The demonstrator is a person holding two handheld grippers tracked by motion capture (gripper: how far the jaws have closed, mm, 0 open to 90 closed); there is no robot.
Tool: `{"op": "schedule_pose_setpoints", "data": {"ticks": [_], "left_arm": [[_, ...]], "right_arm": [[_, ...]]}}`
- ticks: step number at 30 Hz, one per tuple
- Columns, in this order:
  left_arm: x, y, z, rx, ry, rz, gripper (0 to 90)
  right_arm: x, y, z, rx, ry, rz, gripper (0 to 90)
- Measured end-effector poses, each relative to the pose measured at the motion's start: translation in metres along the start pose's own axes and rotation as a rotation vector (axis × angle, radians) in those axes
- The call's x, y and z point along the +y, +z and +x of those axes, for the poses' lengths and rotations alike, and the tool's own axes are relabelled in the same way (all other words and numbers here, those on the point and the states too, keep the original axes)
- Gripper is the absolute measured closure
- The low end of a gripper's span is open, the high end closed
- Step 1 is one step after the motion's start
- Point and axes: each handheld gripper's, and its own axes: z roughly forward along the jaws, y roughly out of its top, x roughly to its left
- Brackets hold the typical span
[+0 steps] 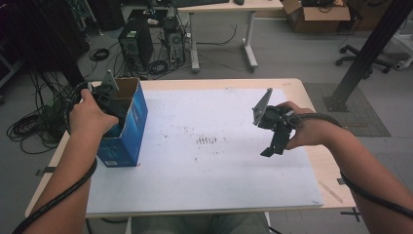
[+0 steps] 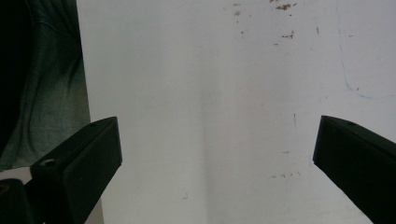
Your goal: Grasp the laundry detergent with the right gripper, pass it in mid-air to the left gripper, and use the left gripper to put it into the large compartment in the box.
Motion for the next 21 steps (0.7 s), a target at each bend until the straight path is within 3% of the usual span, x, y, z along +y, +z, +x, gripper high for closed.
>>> {"op": "schedule_pose_setpoints", "data": {"ticks": [9,12,21], "left_arm": [[-0.002,-0.012,-0.001,0.008,0.009,-0.025,27.2],[-0.003,-0.017,-0.002,0.006,0.015,-0.045,20.0],[-0.003,-0.029,-0.006,0.021,0.034,-0.056,21.0]], "right_arm": [[0.001,0.000,0.000,0.001,0.002,0.000,1.1],[0.002,0.000,-0.001,0.000,-0.002,-0.002,1.1],[0.003,-0.003,-0.001,-0.004,-0.002,-0.006,1.1]]}}
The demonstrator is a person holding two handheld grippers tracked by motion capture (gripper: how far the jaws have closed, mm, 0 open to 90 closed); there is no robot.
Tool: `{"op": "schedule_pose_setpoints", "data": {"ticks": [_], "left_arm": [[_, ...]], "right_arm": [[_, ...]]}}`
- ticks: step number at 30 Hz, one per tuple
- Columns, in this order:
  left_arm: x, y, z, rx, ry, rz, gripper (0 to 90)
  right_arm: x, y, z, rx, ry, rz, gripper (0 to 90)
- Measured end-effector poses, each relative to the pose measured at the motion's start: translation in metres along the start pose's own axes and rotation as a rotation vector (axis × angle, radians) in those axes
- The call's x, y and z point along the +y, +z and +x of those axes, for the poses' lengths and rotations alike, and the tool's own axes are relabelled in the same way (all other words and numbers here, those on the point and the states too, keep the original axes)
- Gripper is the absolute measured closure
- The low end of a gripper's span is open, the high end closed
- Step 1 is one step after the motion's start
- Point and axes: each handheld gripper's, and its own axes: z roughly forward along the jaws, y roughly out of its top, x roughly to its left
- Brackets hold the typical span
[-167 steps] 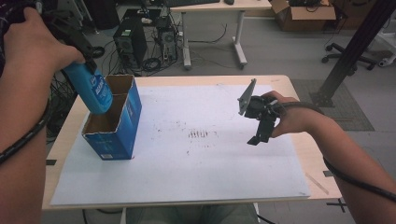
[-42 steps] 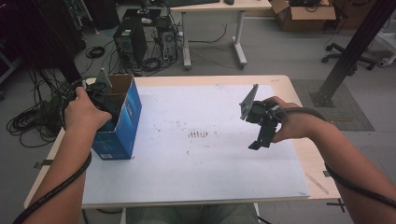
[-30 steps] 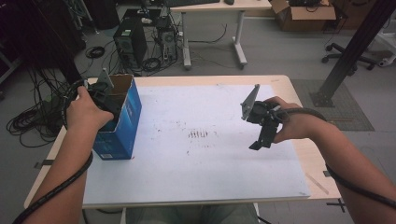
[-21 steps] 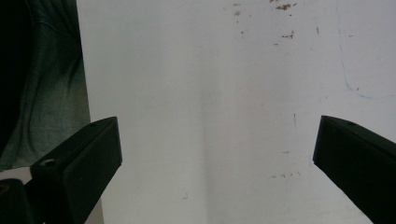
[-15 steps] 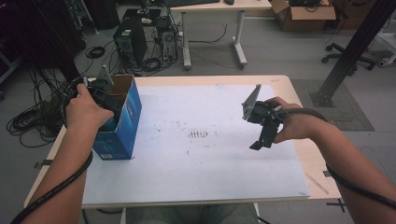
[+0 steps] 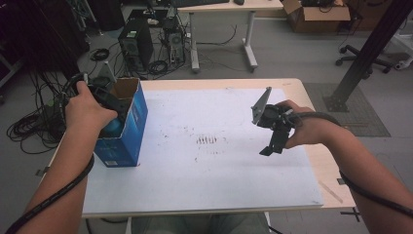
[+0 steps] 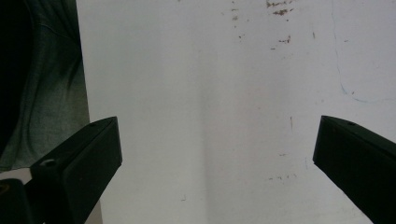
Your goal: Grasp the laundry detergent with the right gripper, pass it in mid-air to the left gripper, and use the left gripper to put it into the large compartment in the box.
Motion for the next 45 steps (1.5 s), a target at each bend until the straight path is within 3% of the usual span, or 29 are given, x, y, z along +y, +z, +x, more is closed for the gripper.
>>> {"op": "schedule_pose_setpoints", "data": {"ticks": [14,23,45], "left_arm": [[0.000,-0.017,-0.001,0.009,0.015,-0.022,15.3],[-0.001,-0.022,-0.001,-0.005,0.026,-0.007,15.4],[-0.001,-0.052,-0.015,0.039,0.115,0.020,6.3]], "right_arm": [[-0.001,-0.002,-0.001,-0.003,-0.002,0.000,1.1],[0.000,-0.001,-0.001,-0.001,0.000,-0.001,1.1],[0.000,-0.005,0.000,-0.008,-0.006,-0.008,1.1]]}}
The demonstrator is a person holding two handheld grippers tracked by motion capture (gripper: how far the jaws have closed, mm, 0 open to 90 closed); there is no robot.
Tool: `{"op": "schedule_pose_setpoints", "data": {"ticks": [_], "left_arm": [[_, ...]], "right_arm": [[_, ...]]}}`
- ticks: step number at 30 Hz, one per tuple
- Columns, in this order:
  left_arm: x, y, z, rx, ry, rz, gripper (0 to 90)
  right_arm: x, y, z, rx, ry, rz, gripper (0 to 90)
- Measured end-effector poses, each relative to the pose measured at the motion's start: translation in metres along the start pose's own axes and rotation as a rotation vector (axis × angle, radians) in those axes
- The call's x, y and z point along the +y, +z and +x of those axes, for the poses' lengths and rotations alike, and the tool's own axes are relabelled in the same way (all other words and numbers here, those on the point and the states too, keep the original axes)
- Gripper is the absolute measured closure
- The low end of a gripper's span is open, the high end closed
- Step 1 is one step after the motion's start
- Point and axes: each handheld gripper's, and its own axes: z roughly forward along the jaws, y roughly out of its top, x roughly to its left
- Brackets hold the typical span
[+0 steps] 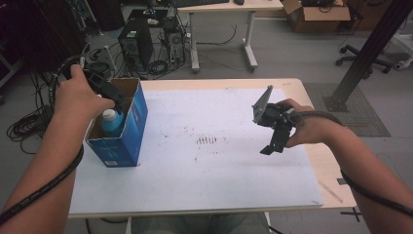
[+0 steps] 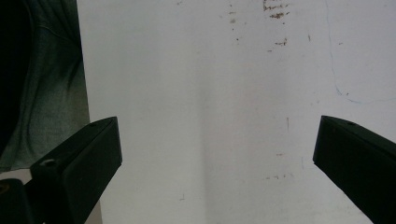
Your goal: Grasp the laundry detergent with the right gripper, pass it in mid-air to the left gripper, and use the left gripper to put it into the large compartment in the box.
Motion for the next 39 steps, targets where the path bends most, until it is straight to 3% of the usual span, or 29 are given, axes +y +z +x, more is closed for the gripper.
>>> {"op": "schedule_pose_setpoints", "data": {"ticks": [11,20,23,25,30,31,32,36,39], "left_arm": [[0.000,-0.014,-0.008,-0.001,0.058,0.019,2.8],[0.002,-0.022,-0.025,-0.031,0.195,0.039,0.3],[0.003,-0.026,-0.034,-0.035,0.282,0.042,0.2],[0.004,-0.028,-0.043,-0.033,0.366,0.039,0.2],[0.006,-0.032,-0.066,0.012,0.551,0.065,0.2],[0.006,-0.032,-0.069,0.007,0.577,0.066,0.2],[0.006,-0.033,-0.074,-0.012,0.635,0.065,0.2],[0.006,-0.034,-0.091,-0.081,0.804,0.082,0.2],[0.004,-0.036,-0.102,-0.087,0.894,0.085,0.1]], "right_arm": [[0.000,-0.001,0.001,-0.001,0.002,0.002,1.1],[0.001,-0.004,0.000,-0.002,0.004,0.003,1.1],[0.001,-0.005,0.000,-0.003,0.006,0.004,1.1],[0.001,-0.006,0.000,-0.002,0.009,0.007,1.1],[0.002,-0.007,-0.001,-0.001,0.010,0.011,1.0],[0.003,-0.007,-0.001,-0.001,0.010,0.013,1.0],[0.003,-0.008,-0.001,-0.001,0.011,0.015,1.0],[0.006,-0.009,-0.001,0.002,0.009,0.015,1.0],[0.008,-0.009,-0.001,0.005,0.008,0.024,0.9]]}}
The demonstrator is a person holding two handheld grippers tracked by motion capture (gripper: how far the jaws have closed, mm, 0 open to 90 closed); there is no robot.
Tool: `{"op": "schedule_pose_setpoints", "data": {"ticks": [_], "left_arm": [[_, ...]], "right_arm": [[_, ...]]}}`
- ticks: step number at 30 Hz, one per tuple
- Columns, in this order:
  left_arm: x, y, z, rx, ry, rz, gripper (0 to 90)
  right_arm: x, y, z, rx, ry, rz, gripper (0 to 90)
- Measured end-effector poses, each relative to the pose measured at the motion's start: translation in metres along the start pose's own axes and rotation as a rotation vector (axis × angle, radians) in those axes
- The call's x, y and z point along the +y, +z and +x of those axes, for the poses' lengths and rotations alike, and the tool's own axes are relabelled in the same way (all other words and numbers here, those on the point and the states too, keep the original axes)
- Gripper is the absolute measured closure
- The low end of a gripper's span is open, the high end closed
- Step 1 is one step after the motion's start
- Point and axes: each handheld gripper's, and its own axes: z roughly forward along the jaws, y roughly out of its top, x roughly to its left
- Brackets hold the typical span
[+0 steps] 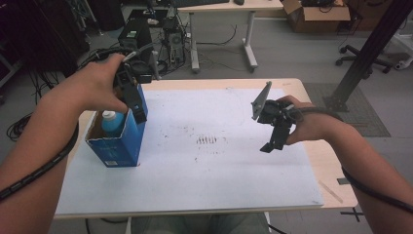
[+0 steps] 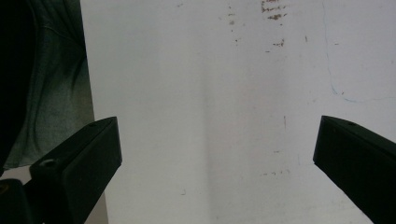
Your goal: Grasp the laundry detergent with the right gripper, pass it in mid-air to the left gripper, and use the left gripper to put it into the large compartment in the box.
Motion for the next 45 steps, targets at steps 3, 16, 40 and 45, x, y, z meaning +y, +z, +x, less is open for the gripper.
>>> {"op": "schedule_pose_setpoints", "data": {"ticks": [3,16,40,45], "left_arm": [[0.007,-0.002,-0.005,-0.014,0.092,-0.014,0.1],[0.032,-0.002,-0.020,-0.004,0.301,-0.040,0.2],[0.049,0.017,-0.022,0.000,0.349,-0.029,0.1],[0.049,0.016,-0.018,-0.008,0.346,-0.033,0.1]], "right_arm": [[0.001,-0.002,0.000,-0.002,-0.002,0.007,0.9],[0.005,-0.010,0.000,-0.002,-0.006,0.034,0.8],[0.033,-0.018,-0.002,-0.004,-0.047,0.078,0.9],[0.032,-0.015,-0.004,0.003,-0.042,0.083,0.9]]}}
